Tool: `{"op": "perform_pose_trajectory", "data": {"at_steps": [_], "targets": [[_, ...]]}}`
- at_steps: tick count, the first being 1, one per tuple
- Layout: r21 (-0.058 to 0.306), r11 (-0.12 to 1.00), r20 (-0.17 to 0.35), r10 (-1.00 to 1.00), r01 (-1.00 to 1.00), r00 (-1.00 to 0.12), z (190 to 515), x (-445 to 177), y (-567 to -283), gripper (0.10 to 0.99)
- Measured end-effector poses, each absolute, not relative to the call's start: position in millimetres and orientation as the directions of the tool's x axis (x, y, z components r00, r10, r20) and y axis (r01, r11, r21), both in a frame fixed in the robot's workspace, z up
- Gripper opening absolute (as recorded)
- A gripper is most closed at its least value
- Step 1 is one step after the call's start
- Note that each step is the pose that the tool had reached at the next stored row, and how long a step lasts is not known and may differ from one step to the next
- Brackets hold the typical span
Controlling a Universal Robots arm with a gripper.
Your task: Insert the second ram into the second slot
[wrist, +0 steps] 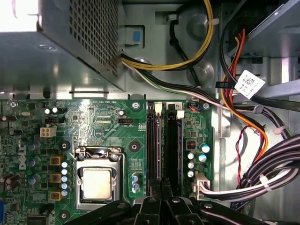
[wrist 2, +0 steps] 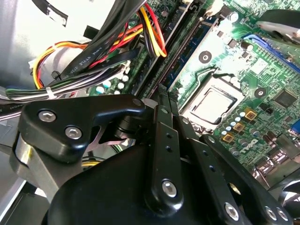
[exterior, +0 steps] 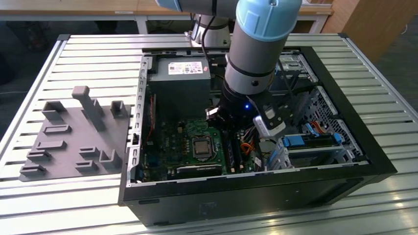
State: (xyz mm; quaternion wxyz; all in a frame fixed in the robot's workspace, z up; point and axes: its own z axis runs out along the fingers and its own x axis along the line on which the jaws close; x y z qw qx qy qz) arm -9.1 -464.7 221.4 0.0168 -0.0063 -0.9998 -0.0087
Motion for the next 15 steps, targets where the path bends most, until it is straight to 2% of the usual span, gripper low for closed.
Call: {"op": "perform_pose_trajectory", "data": {"at_steps": [11, 12, 15], "targets": [[0.017, 1.000, 0.034, 0.012, 0.013, -0.999, 220.3, -9.1, -464.7, 0.122], [0.017, 1.000, 0.034, 0.012, 0.013, -0.999, 220.3, -9.1, -464.7, 0.184], [0.018, 1.000, 0.034, 0.012, 0.013, -0.999, 222.3, -9.1, -464.7, 0.184]]}}
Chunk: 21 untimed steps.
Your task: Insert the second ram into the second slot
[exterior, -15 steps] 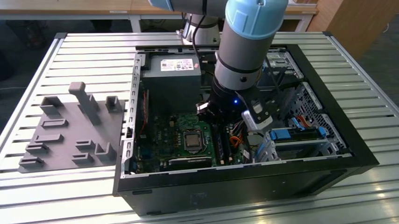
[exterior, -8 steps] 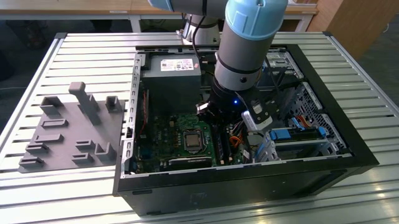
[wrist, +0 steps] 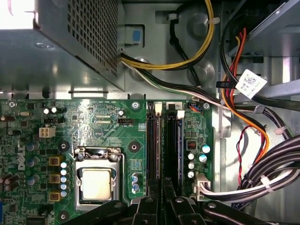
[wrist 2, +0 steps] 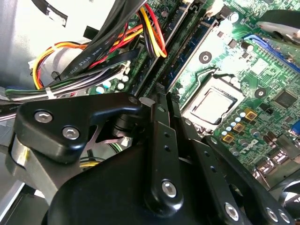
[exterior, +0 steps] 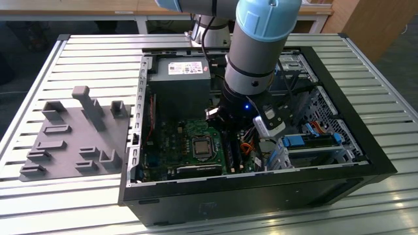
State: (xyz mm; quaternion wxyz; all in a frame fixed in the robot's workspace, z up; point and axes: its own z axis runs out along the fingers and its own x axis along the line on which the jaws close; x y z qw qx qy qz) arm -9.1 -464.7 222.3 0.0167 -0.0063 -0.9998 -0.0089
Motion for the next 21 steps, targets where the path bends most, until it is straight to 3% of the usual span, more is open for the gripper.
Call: {"op": "perform_pose_trajectory", "data": {"at_steps": [6, 7, 8, 21], "targets": [[0.018, 1.000, 0.034, 0.012, 0.013, -0.999, 235.1, -9.1, -464.7, 0.184], [0.018, 1.000, 0.034, 0.012, 0.013, -0.999, 235.1, -9.1, -464.7, 0.173], [0.018, 1.000, 0.034, 0.012, 0.013, -0.999, 235.1, -9.1, -464.7, 0.106], [0.015, 1.000, 0.034, 0.012, 0.013, -0.999, 231.4, -9.1, -464.7, 0.102]]}}
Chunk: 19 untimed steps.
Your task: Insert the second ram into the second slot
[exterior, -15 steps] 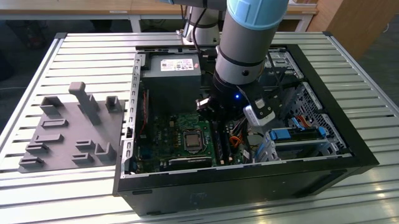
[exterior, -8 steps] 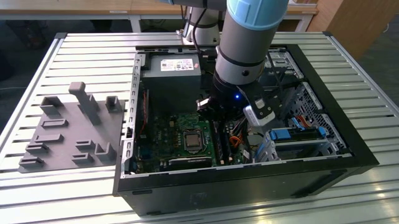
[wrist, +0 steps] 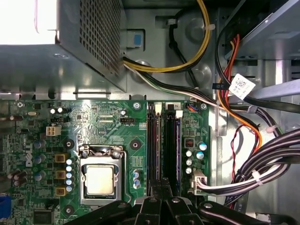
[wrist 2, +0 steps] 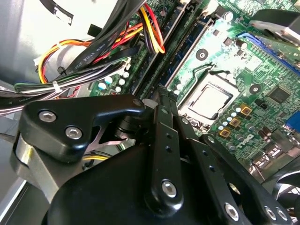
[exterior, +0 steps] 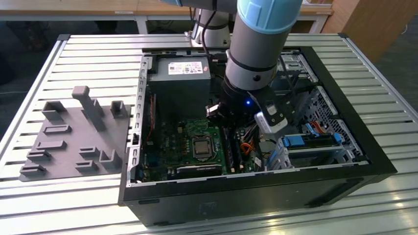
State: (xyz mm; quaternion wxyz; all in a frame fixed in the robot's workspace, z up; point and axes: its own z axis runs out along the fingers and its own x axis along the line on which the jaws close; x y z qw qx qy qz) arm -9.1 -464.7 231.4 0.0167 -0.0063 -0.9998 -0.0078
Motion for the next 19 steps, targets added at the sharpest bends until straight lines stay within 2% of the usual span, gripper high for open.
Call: {"op": "perform_pose_trajectory", "data": {"at_steps": [19], "targets": [[0.014, 1.000, 0.035, 0.013, 0.013, -0.999, 214.3, -9.2, -464.8, 0.102]]}}
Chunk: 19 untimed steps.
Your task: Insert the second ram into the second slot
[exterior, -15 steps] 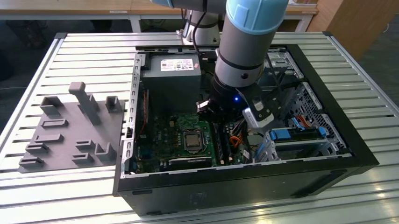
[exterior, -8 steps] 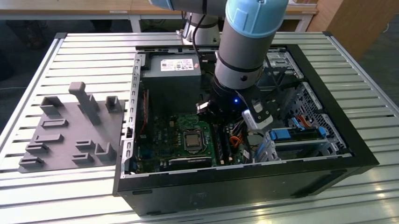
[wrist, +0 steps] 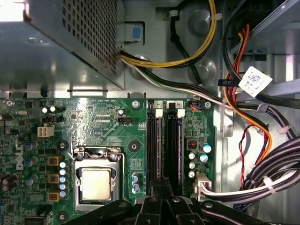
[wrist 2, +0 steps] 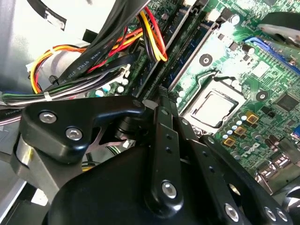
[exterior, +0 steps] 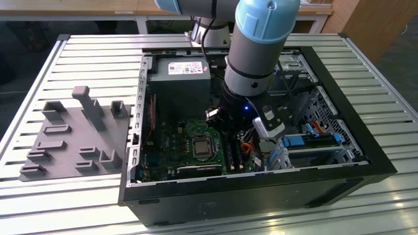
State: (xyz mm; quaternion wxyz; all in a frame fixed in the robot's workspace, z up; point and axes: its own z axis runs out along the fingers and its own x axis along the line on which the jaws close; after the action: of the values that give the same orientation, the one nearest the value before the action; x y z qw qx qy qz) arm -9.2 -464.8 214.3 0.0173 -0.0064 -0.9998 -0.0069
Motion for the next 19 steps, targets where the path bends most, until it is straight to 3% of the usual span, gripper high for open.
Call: {"op": "perform_pose_trajectory", "data": {"at_steps": [19], "targets": [[0.015, 1.000, 0.035, 0.012, 0.013, -0.999, 234.4, -9.3, -464.7, 0.102]]}}
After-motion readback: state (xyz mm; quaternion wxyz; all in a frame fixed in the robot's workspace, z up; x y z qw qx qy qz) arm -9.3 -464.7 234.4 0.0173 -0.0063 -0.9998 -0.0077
